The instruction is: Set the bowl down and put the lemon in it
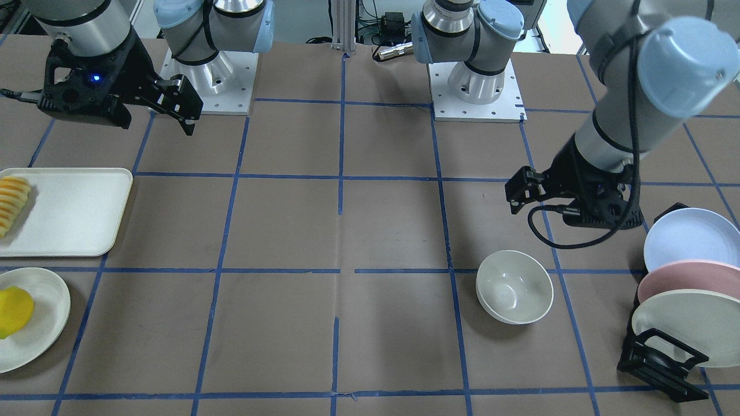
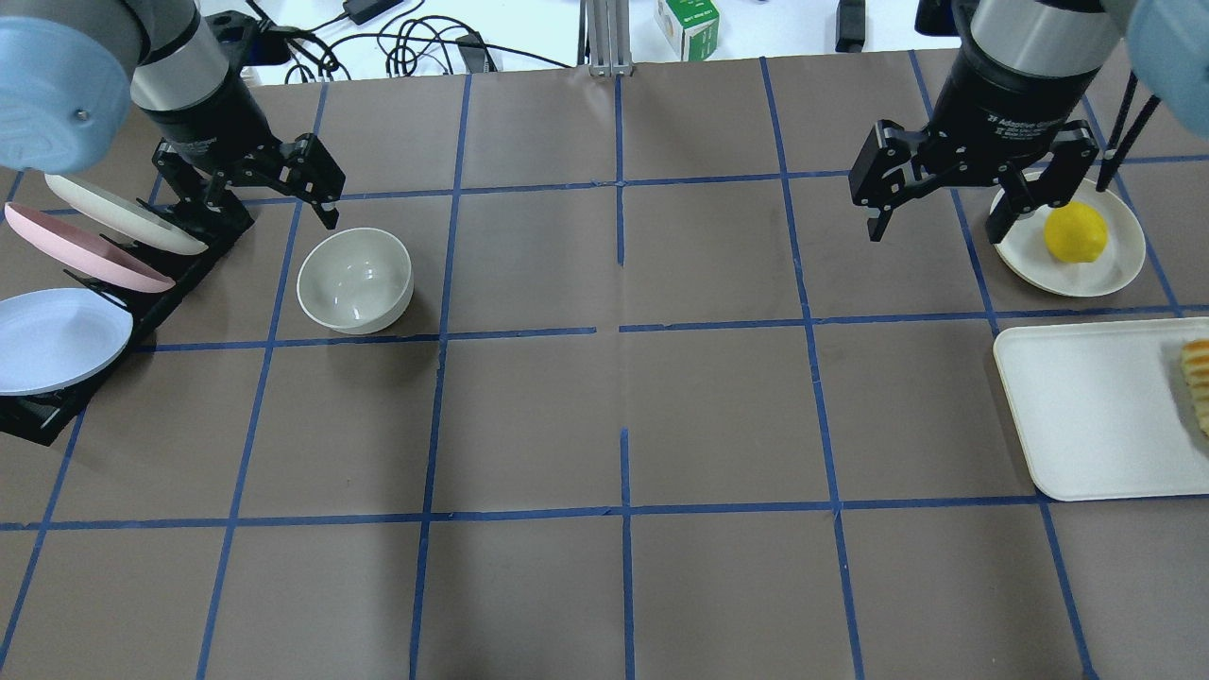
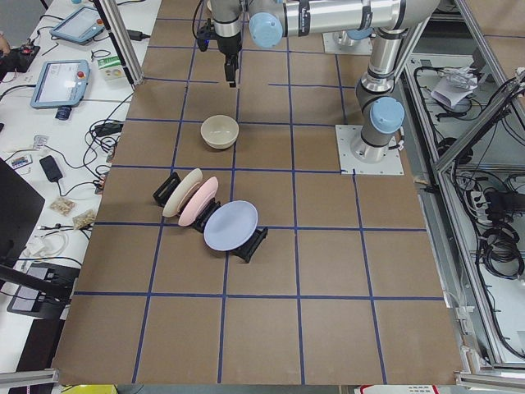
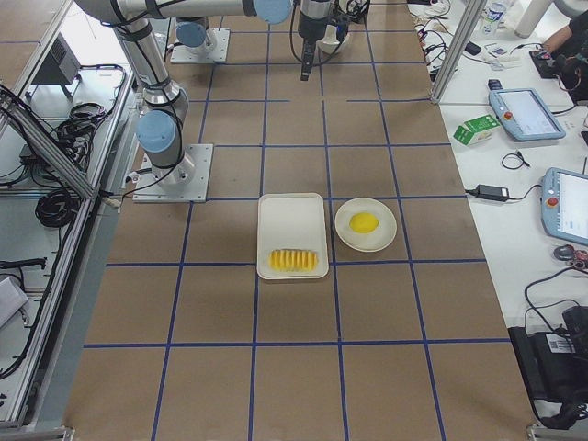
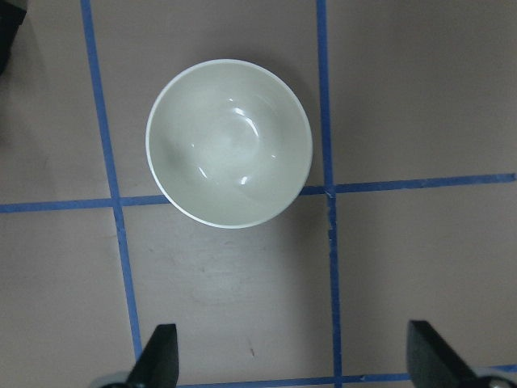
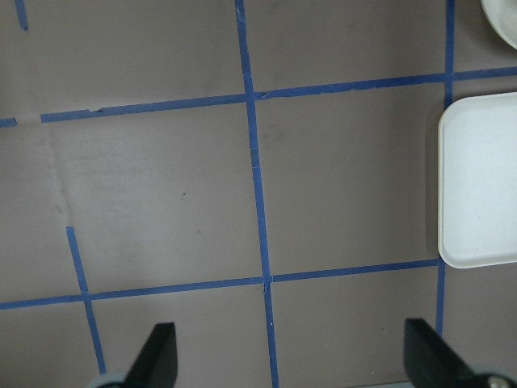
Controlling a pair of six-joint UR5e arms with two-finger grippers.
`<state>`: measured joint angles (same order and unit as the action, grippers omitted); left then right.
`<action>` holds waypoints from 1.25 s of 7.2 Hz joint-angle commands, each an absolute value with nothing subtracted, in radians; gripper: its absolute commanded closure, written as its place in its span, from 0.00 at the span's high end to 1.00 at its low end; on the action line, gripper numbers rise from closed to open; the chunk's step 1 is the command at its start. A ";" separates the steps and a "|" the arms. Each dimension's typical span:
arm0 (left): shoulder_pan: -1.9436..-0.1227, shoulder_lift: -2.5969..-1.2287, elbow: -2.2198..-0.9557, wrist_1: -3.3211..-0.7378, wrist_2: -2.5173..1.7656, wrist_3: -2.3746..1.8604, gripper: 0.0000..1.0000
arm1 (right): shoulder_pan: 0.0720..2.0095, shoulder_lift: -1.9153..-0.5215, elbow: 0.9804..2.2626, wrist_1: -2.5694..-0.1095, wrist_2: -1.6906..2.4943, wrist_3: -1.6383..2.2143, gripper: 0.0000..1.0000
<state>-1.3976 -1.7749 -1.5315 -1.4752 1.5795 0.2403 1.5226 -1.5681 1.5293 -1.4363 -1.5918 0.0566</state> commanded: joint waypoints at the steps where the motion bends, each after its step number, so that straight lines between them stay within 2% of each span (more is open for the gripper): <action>1: -1.292 -1.921 -1.539 -1.322 1.578 0.394 1.00 | 1.374 -1.504 1.517 -1.539 -1.591 0.046 1.00; 3: -1.273 -2.017 -1.610 -1.125 1.571 0.442 1.00 | 1.276 -1.384 1.523 -1.684 -1.594 -0.073 1.00; 5: -1.273 -2.054 -1.640 -1.081 1.519 0.390 1.00 | 1.221 -1.272 1.520 -1.805 -1.591 -0.130 1.00; 6: -1.275 -2.062 -1.650 -1.081 1.482 0.353 0.95 | 1.180 -1.243 1.520 -1.810 -1.589 -0.176 1.00; 7: -1.273 -2.065 -1.666 -1.078 1.480 0.353 0.74 | 1.163 -1.167 1.510 -1.924 -1.589 -0.195 1.00; 8: -1.272 -2.063 -1.666 -1.077 1.480 0.359 0.30 | 1.141 -1.149 1.509 -1.993 -1.586 -0.281 1.00; 9: -1.272 -2.066 -1.677 -1.077 1.479 0.359 0.00 | 1.134 -1.125 1.516 -2.005 -1.594 -0.297 1.00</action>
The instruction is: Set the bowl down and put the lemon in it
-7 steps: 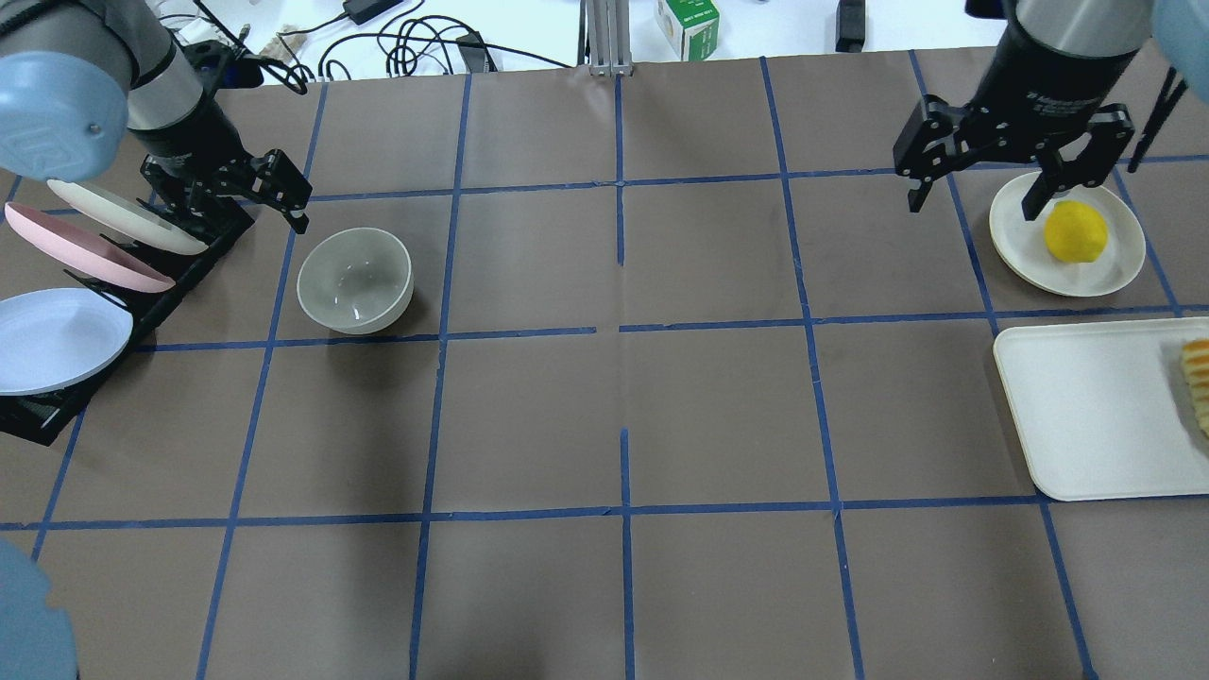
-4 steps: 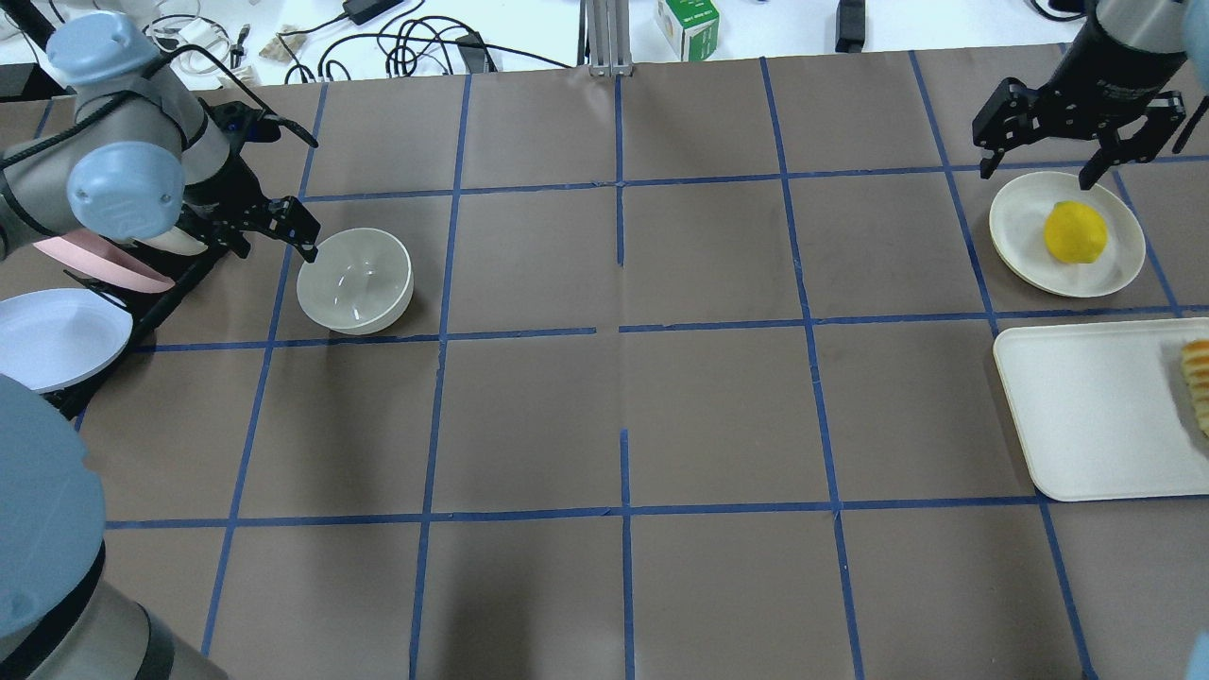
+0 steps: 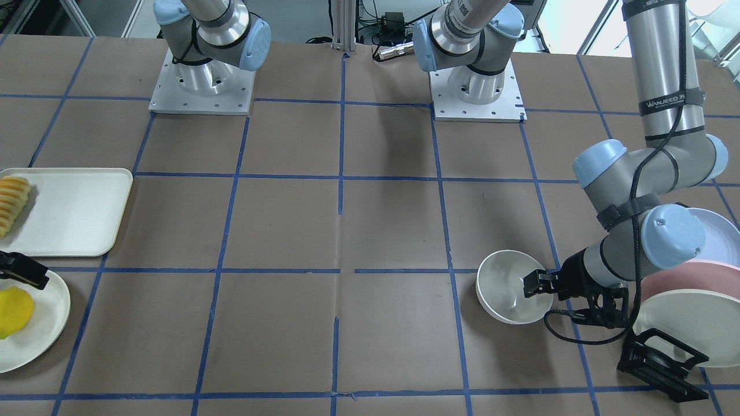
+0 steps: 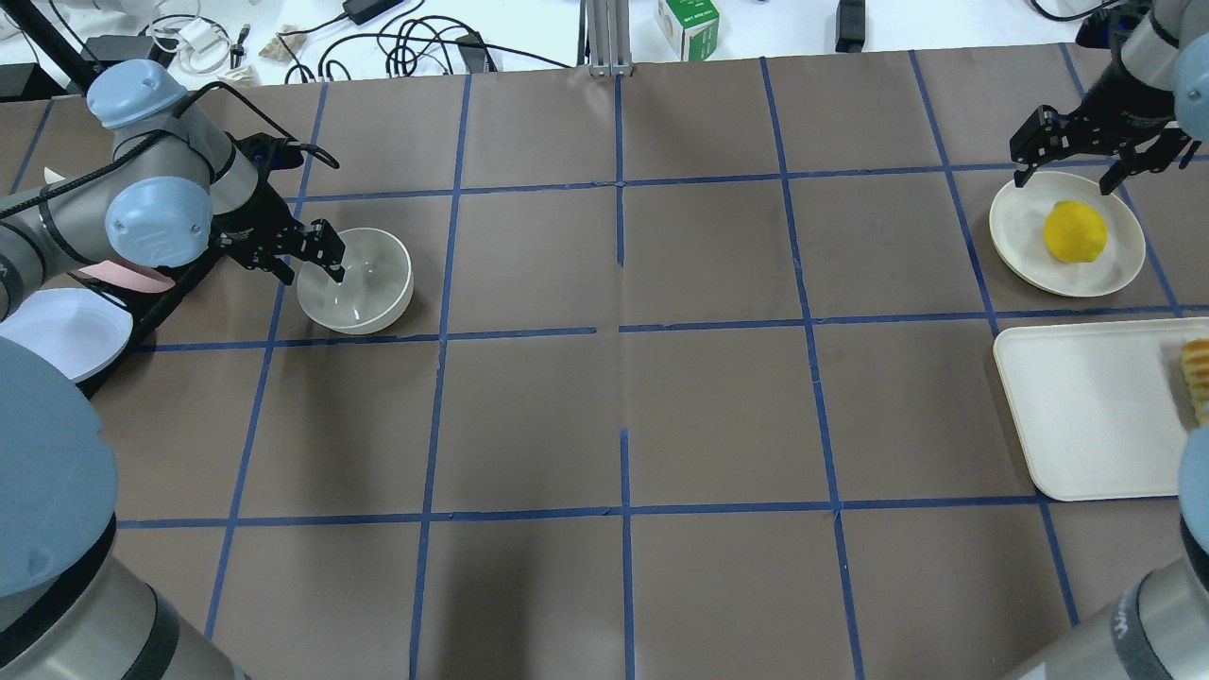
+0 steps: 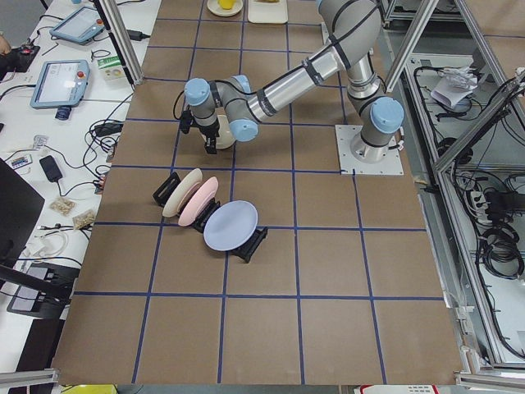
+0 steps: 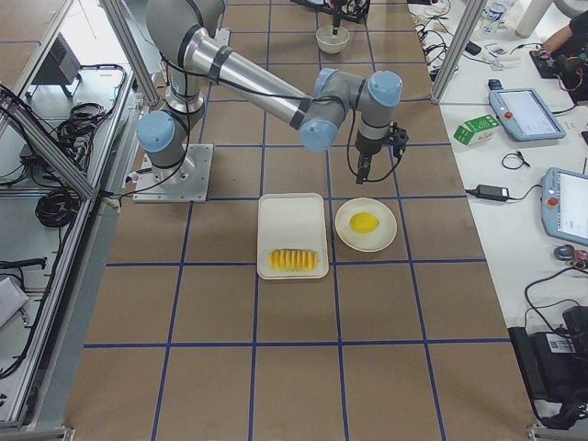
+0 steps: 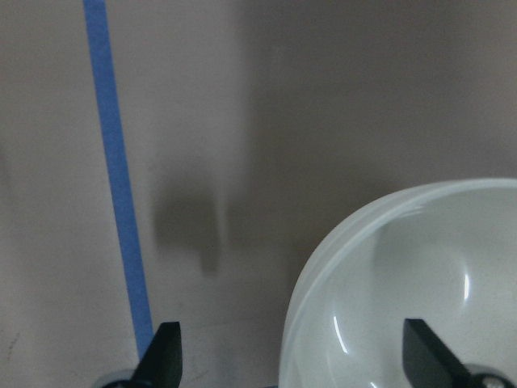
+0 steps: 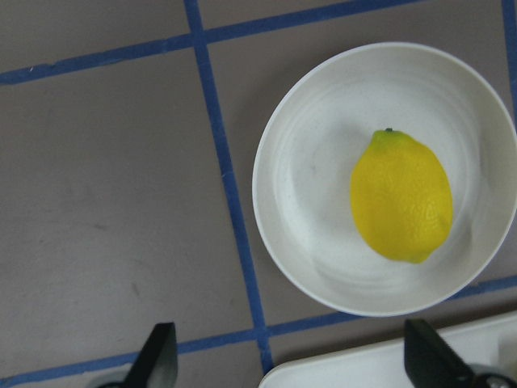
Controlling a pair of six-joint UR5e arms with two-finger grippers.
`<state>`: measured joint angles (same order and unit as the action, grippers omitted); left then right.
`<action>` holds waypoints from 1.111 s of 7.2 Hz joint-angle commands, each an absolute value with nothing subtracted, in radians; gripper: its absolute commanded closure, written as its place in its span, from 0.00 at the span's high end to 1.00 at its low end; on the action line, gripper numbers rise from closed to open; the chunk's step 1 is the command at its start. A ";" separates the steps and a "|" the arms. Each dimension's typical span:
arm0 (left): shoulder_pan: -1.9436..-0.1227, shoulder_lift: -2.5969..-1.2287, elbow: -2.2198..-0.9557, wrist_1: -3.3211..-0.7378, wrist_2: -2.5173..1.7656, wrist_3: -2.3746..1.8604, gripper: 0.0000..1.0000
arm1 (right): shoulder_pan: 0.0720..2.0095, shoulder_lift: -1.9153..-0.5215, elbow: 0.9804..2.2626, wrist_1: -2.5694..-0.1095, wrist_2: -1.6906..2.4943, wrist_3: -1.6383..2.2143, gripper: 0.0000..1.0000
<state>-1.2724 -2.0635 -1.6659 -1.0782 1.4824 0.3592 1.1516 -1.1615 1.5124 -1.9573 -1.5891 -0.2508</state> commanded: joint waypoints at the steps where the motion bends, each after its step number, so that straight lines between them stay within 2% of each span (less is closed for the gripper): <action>1: -1.272 -2.068 -1.677 -1.077 1.479 0.356 0.00 | 1.129 -1.097 1.503 -2.006 -1.594 -0.308 1.00; 3: -1.272 -2.057 -1.667 -1.075 1.476 0.350 0.00 | 1.082 -1.031 1.502 -2.118 -1.598 -0.380 1.00; 6: -1.317 -1.996 -1.663 -1.094 1.359 0.295 0.00 | 1.075 -0.977 1.503 -2.131 -1.598 -0.423 1.00; 8: -1.461 -1.994 -1.678 -1.080 1.292 0.168 0.00 | 1.075 -0.954 1.508 -2.177 -1.600 -0.428 1.00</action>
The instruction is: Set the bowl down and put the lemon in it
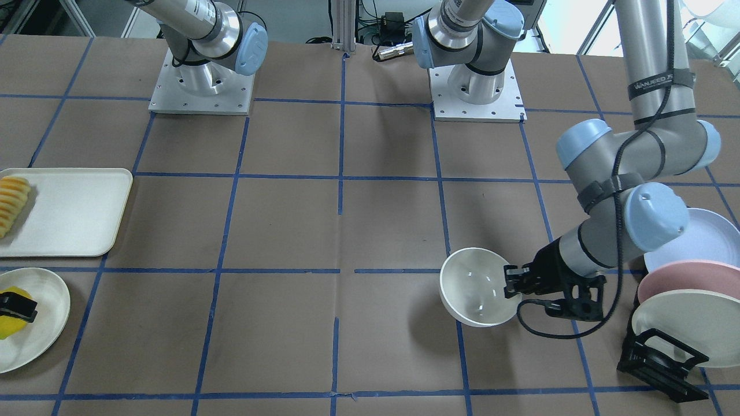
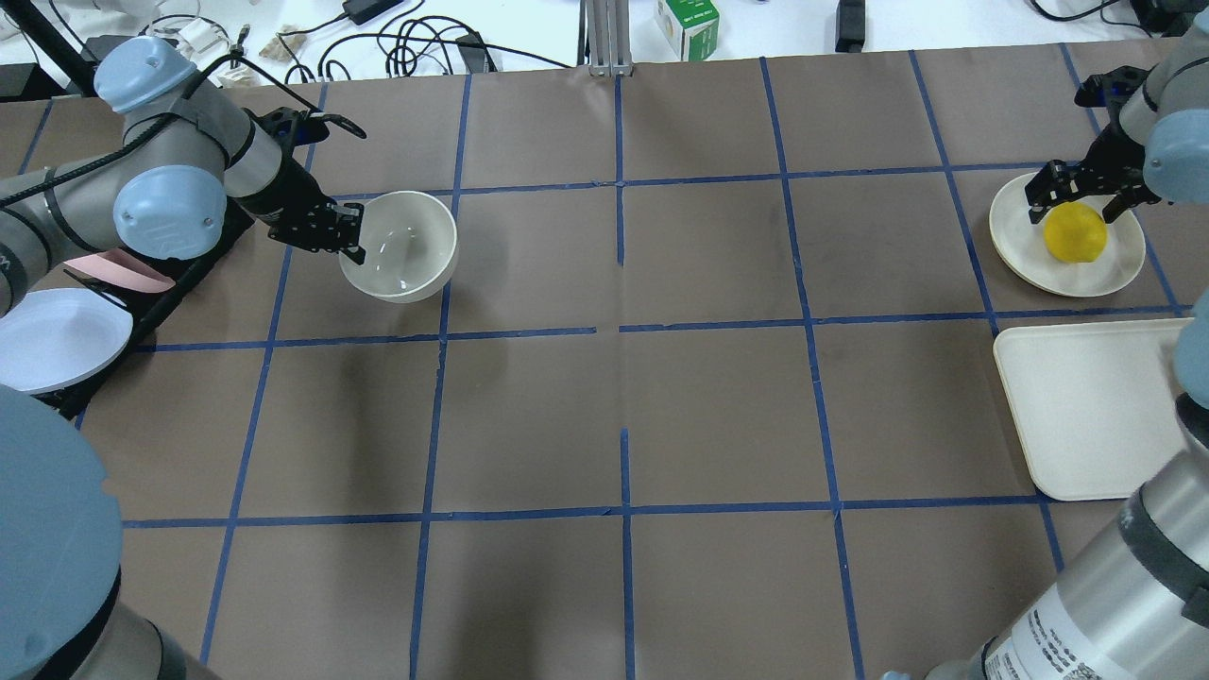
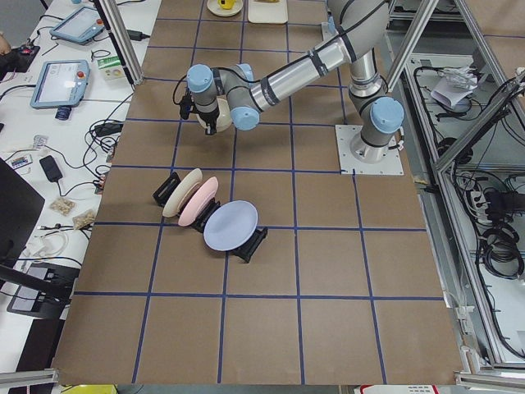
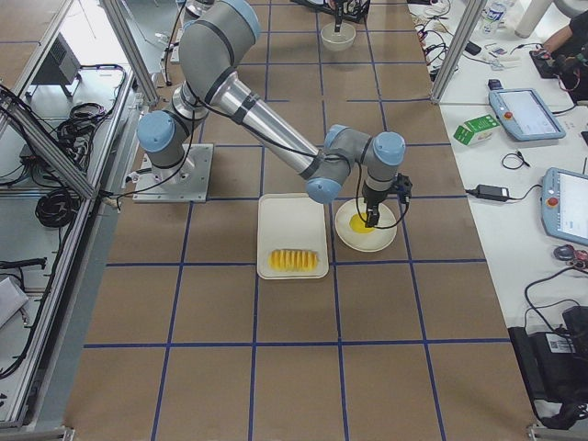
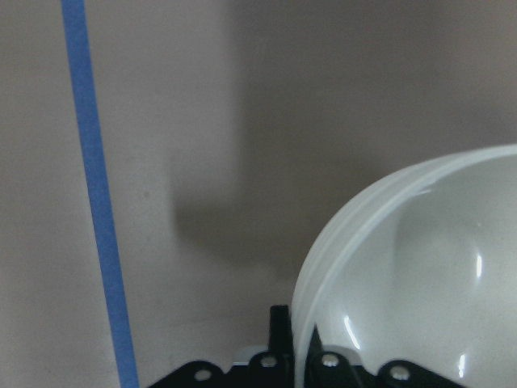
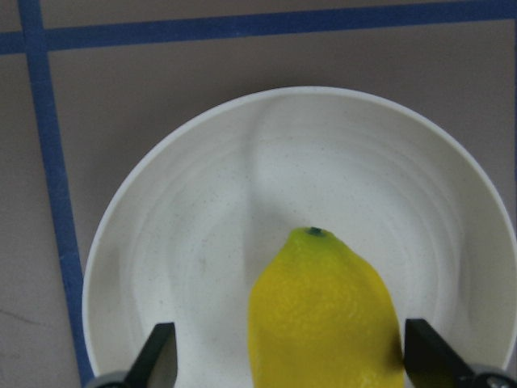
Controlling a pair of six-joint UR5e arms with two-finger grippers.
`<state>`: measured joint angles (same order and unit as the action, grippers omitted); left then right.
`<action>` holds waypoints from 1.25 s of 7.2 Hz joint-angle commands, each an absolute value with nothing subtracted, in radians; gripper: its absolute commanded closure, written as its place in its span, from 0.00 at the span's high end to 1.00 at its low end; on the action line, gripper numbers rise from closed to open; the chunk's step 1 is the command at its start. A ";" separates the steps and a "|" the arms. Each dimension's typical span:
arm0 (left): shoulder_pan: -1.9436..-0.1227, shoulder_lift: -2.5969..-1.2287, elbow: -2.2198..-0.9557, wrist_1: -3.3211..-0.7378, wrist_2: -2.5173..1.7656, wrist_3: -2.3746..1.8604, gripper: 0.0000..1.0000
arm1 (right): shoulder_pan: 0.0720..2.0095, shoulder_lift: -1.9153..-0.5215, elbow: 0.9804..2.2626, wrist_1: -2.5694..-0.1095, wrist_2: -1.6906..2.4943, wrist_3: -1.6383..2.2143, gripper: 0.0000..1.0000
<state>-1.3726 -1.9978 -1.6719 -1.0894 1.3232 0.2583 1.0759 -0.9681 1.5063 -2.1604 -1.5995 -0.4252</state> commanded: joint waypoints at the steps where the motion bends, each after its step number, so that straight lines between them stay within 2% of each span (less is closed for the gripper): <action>1: -1.568 -1.994 -1.684 -1.072 1.296 0.062 0.00 | 1.075 -0.953 1.509 -2.177 -1.600 -0.428 1.00; 2: -1.659 -1.996 -1.703 -0.984 1.299 -0.037 0.00 | 1.075 -0.953 1.509 -2.178 -1.595 -0.429 1.00; 3: -1.702 -2.000 -1.727 -0.915 1.301 -0.140 0.00 | 1.074 -0.953 1.509 -2.177 -1.592 -0.430 0.94; 4: -1.710 -2.006 -1.750 -0.890 1.302 -0.150 0.00 | 1.074 -0.953 1.508 -2.177 -1.592 -0.426 0.43; 5: -1.710 -2.028 -1.764 -0.861 1.328 -0.155 0.00 | 1.072 -0.957 1.505 -2.166 -1.603 -0.426 0.00; 7: -1.732 -2.040 -1.776 -0.851 1.362 -0.173 0.00 | 1.065 -0.977 1.500 -2.148 -1.612 -0.425 0.00; 9: -1.764 -2.031 -1.775 -0.850 1.362 -0.179 0.00 | 1.065 -1.043 1.503 -2.030 -1.611 -0.411 0.00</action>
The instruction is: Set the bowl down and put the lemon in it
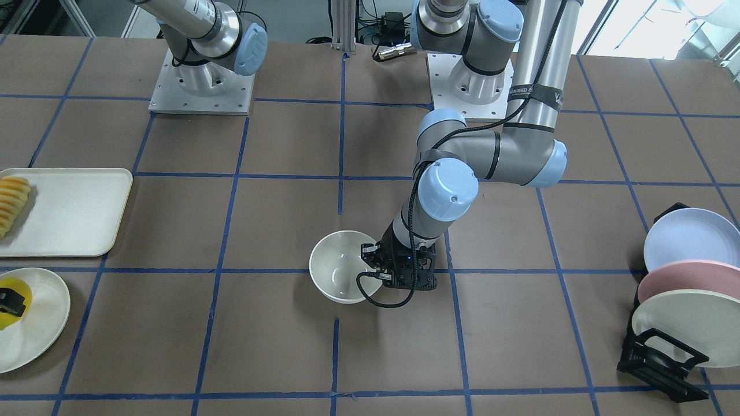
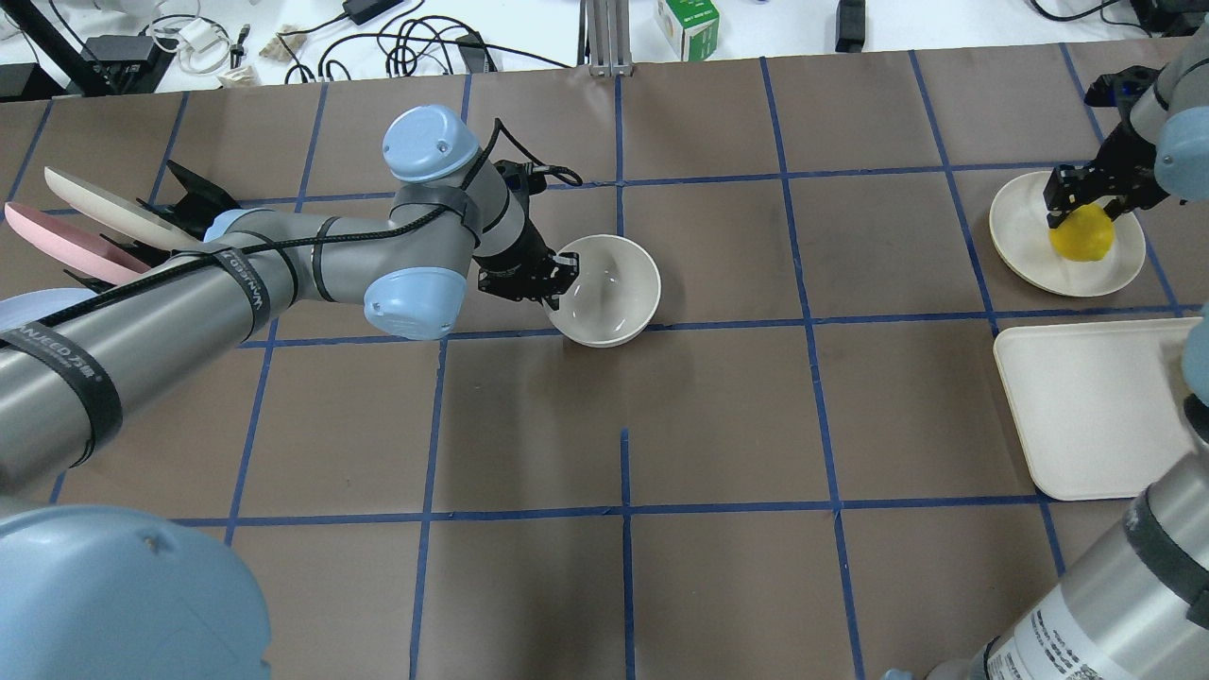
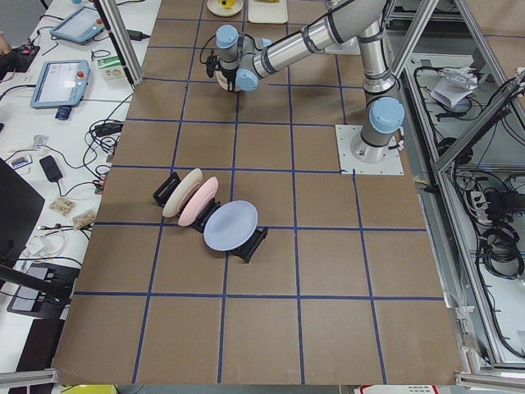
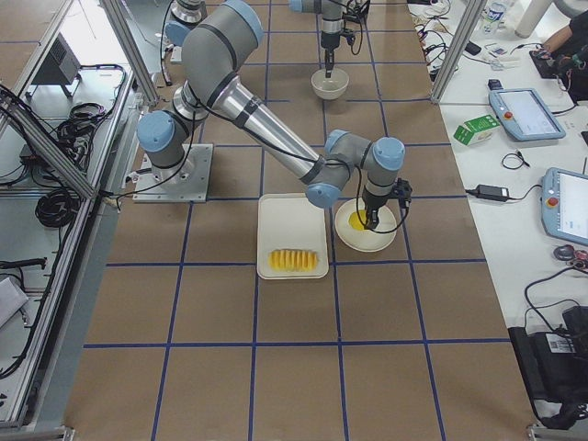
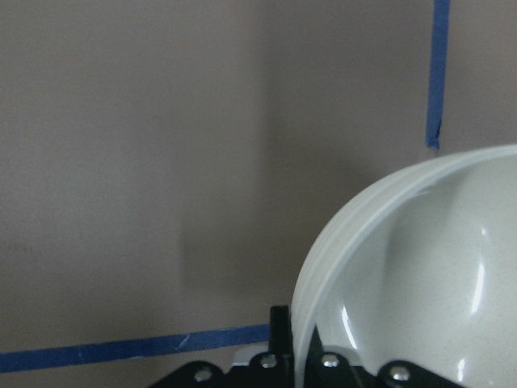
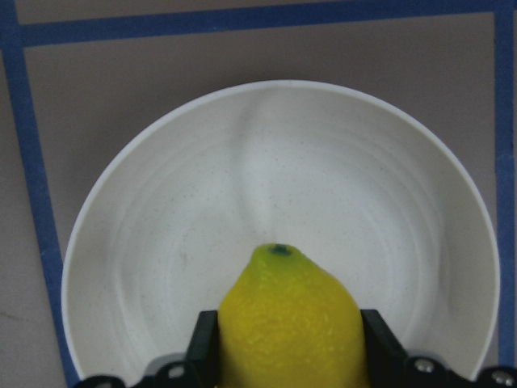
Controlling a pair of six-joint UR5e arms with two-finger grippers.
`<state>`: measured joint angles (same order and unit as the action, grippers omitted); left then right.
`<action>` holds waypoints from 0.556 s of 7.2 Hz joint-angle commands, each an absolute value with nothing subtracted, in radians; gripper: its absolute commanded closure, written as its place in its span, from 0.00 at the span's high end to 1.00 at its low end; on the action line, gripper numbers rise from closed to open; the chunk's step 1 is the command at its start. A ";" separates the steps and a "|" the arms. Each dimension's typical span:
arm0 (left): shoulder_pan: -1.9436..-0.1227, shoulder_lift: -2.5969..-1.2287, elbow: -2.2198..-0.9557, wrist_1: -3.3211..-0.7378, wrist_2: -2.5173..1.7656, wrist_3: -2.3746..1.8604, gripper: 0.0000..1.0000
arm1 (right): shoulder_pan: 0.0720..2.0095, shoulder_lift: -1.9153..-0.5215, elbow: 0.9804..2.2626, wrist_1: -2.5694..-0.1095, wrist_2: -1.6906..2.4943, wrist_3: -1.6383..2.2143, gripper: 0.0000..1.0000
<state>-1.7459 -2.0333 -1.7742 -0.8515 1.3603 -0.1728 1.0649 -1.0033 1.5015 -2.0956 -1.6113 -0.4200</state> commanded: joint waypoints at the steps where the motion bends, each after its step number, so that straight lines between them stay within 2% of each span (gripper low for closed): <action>1: -1.764 -2.029 -1.776 -0.851 1.362 -0.190 0.00 | 1.071 -1.069 1.503 -1.991 -1.608 -0.404 0.00; 2: -1.764 -2.034 -1.776 -0.851 1.364 -0.184 0.00 | 1.080 -1.104 1.503 -1.941 -1.599 -0.388 0.00; 3: -1.764 -2.034 -1.772 -0.850 1.365 -0.192 0.96 | 1.104 -1.135 1.505 -1.893 -1.592 -0.349 0.00; 4: -1.746 -1.999 -1.749 -0.854 1.371 -0.178 1.00 | 1.155 -1.188 1.505 -1.820 -1.566 -0.272 0.00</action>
<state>-1.7592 -2.0245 -1.7675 -0.8514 1.3660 -0.1859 1.1059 -1.1304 1.5043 -1.9015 -1.5898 -0.3470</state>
